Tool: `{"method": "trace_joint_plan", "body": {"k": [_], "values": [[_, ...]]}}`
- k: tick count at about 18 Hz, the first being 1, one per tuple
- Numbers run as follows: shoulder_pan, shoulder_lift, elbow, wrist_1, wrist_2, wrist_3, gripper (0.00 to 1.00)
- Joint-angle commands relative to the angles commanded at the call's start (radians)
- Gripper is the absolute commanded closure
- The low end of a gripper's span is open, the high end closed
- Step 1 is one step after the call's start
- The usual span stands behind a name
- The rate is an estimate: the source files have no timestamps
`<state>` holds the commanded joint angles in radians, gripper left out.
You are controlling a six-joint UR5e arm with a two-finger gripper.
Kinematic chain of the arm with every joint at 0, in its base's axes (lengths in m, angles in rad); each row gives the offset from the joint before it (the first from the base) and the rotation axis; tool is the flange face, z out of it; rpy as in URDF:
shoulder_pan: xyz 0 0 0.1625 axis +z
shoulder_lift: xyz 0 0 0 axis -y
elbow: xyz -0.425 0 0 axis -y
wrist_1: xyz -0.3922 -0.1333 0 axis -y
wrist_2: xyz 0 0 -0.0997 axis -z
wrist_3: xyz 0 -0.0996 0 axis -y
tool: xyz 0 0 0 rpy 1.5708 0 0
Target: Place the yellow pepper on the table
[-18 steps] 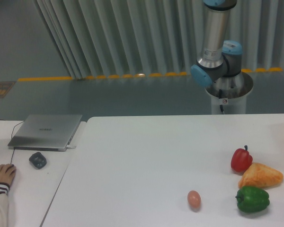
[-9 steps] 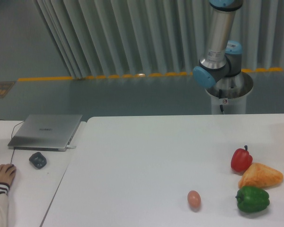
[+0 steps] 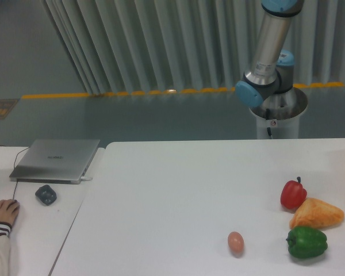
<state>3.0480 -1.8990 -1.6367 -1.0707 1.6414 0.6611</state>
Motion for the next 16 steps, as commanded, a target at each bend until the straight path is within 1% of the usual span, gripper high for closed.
{"method": "trace_joint_plan", "body": {"k": [6,16], "values": [[-0.003,-0.018,-0.011,0.006,0.002,-0.009,0.00],[-0.009,-0.031,-0.041,0.006,0.003,-0.006,0.00]]}}
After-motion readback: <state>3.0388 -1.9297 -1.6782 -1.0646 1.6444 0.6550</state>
